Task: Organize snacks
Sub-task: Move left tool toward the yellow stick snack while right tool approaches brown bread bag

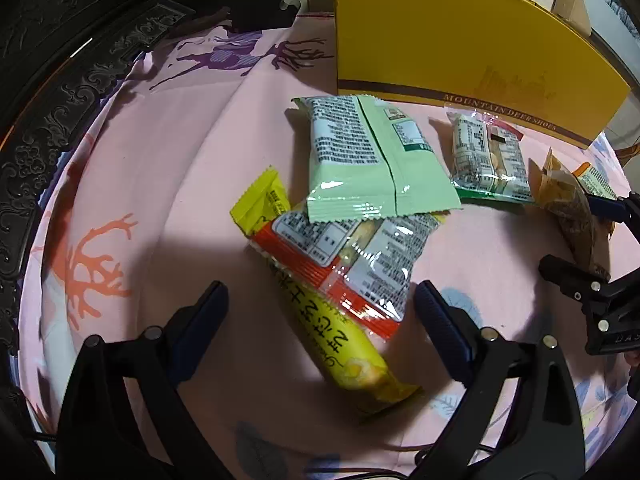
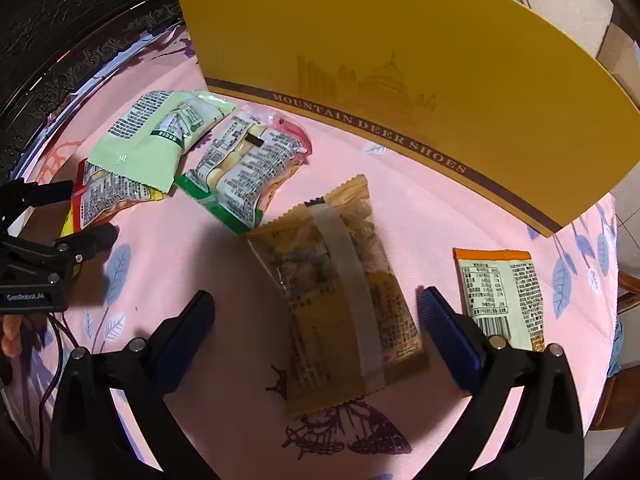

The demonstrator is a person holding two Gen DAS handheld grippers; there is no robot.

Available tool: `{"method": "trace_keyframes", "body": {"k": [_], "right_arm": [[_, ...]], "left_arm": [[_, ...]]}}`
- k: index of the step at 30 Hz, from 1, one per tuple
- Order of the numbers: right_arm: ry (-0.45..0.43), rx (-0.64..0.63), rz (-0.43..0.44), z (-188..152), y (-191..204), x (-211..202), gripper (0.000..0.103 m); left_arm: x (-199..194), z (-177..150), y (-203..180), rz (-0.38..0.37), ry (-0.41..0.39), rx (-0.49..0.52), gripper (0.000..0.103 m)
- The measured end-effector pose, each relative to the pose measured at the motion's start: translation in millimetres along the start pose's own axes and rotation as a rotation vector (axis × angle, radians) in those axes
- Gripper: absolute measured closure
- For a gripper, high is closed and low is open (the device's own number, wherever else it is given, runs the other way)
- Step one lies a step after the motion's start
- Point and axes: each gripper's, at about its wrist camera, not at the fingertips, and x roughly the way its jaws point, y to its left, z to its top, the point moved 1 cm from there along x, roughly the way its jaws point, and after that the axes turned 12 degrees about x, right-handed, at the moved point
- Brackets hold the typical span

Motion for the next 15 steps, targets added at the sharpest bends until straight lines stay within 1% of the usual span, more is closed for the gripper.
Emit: {"method": "trace_keyframes", "body": {"k": [2,3,5,9,12,13,14,15], "right_arm": [[-0.007,-0.02,0.006,-0.8,0.3,0.5,0.001],[-0.011,-0.033,0.013,-5.3,-6.2,-3.8,0.001],[-0.018,-0.051,0.025,-7.3,-7.8,-5.0,0.001],[0.014,-0.008,-0.008,-2.0,-3.1,-1.6,0.001],[0.008,0.012,-0.029,1.0,-2.0,-1.0,0.003],[-0.003,0.014,-0.029,2.2,-1.3,-2.8,0.01],[-0.009,0.01,-0.026,4.0,0.2,-3.9,0.022],[-0.009,0.008,-0.024,5.0,0.7,-5.5,0.029]], "left_arm": [[1.7,-1.9,3.1,-0.016,0.0,-0.03,0.005],[1.3,-2.3,4.2,-0.023,-0.004,-0.048,0.005],[0.6,-2.2,1.9,-0.012,-0.005,-0.031,0.004],[0.4,-3.8,2.3,-0.012,-0.011,-0.048,0.002],[0.1,-4.8,1.5,-0.01,-0.018,-0.049,0.002],[0.2,-3.2,1.3,-0.011,-0.006,-0.049,0.002],[1.1,-1.5,2.1,-0.012,0.003,-0.048,0.002],[1.6,0.1,2.6,-0.014,0.014,-0.05,0.002]]}}
